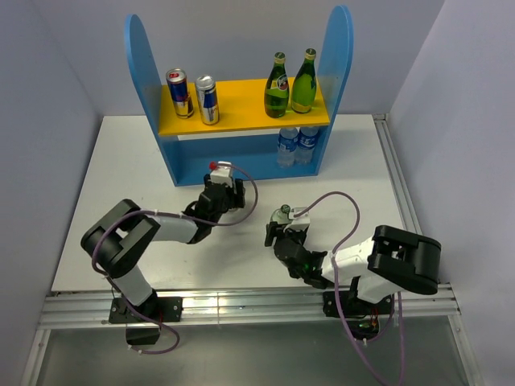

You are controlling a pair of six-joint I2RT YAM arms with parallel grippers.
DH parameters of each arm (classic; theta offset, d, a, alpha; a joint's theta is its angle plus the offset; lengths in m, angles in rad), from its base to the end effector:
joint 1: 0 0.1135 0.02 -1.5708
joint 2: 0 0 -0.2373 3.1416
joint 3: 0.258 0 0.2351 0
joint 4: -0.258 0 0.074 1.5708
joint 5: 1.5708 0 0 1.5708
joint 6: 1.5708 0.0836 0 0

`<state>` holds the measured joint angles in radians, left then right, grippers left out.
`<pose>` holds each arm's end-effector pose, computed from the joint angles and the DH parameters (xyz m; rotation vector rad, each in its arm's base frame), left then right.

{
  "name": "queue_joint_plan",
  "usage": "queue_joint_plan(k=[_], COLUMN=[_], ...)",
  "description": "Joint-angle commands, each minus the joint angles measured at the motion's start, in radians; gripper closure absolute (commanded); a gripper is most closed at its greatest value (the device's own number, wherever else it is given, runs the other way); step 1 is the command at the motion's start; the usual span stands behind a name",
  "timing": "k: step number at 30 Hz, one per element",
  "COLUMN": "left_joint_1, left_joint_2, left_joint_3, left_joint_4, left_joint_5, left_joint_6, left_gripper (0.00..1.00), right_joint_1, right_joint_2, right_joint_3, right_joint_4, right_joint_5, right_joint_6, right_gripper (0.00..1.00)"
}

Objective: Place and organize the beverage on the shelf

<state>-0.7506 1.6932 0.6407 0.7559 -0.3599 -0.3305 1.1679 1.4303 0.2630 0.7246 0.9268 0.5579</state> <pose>0.2828 -0.2235 0.1368 0.1423 1.8630 -0.4164 0.1569 0.1977 0.1097 0.0022 1.8395 0.2731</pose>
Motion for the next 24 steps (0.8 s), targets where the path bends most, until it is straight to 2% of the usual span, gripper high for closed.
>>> queue_joint_plan(k=[1,8,17,24], left_joint_1=[0.075,0.235,0.313,0.321], left_joint_2=[-0.099,-0.133,-0.087,-0.078], left_joint_3=[0.020,0.036,0.112,0.152], left_joint_4=[0.068,0.068,0.066,0.062], left_joint_5=[-0.011,0.058,0.096,0.088], left_joint_6=[0.038,0.034,0.048,0.079], left_gripper=[1.00,1.00,1.00,1.00], right_joint_1=[-0.002,-0.004,-0.002,-0.002], right_joint_2=[0.018,0.041,0.068,0.094], right_joint_3=[0.047,0.087,0.123,0.137], right_joint_4=[0.055,0.055,0.042,0.041], right_joint_5=[0.020,0.014,0.001,-0.002], right_joint_6=[0.011,-0.024,-0.033,-0.032], right_gripper=[1.00,1.00,1.00,1.00])
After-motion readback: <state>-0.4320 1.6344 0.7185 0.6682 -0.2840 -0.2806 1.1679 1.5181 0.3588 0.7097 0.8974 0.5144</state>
